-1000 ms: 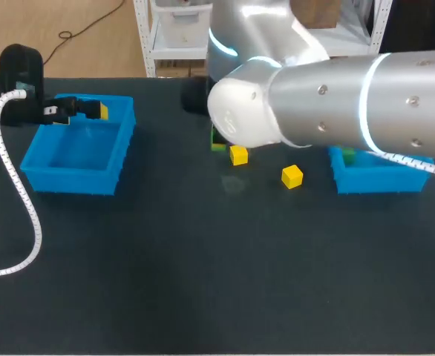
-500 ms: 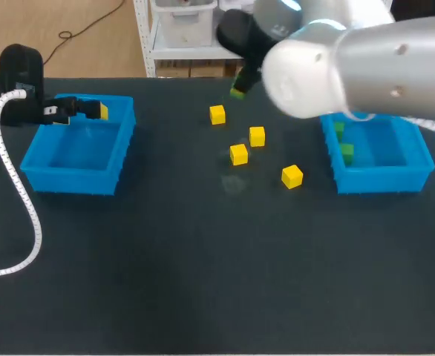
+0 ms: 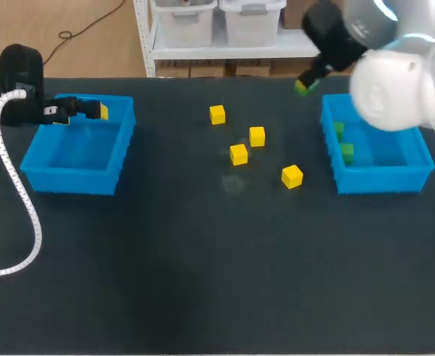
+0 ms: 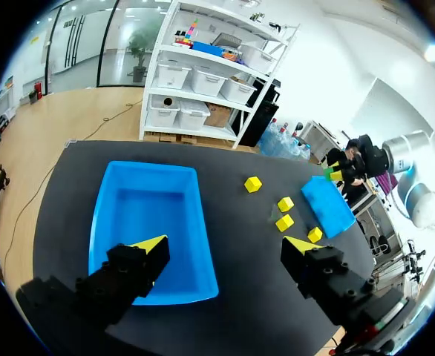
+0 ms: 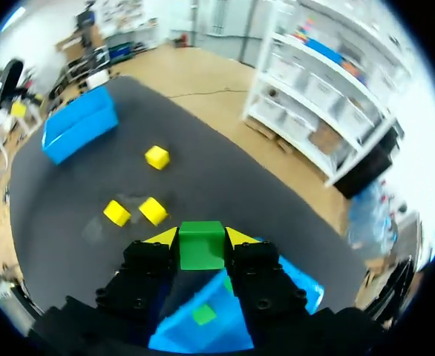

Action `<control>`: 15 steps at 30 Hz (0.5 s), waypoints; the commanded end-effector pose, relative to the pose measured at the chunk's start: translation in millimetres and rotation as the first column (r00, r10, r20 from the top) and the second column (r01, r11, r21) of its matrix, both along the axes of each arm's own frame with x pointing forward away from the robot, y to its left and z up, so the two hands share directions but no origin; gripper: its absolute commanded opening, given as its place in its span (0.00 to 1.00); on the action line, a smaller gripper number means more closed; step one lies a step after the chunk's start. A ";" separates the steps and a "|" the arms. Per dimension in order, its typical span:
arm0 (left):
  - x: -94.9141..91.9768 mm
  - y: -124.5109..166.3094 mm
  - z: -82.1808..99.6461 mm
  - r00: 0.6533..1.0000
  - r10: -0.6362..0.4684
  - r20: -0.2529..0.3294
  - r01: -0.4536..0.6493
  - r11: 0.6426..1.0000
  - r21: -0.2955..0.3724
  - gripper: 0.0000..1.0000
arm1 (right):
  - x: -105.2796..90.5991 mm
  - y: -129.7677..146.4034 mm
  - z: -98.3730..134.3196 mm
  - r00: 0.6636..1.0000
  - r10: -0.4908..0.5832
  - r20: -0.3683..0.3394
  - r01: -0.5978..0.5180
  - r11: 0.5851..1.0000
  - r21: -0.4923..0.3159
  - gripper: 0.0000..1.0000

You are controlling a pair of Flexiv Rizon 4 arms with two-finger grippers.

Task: Put the green cubes in the right bin and the yellow cubes in the left bin.

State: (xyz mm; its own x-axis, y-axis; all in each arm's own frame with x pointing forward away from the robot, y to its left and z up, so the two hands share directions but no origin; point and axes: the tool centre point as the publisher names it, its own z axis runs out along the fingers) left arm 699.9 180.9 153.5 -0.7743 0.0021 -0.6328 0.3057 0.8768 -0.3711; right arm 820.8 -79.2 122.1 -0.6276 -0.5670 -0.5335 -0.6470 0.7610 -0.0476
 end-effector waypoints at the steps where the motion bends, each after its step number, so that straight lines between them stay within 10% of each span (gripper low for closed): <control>1: 0.1 2.6 -2.4 1.000 -0.008 0.008 0.008 1.000 -0.012 1.00 | -32.9 -48.0 -11.5 0.964 -0.176 0.201 0.181 0.983 -0.007 0.00; 15: 0.1 2.6 -2.4 1.000 -0.008 0.008 0.008 1.000 -0.012 1.00 | -60.2 -92.4 -61.4 0.935 -0.344 0.089 0.337 0.938 0.084 0.00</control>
State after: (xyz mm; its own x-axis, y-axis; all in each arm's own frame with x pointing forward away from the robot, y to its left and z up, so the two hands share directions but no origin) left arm 699.9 180.8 153.5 -0.7743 0.0022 -0.6328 0.3058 0.8768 -0.3712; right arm 772.0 -170.6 72.1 -0.7733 -0.3198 -0.5474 -0.4282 0.9002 0.0790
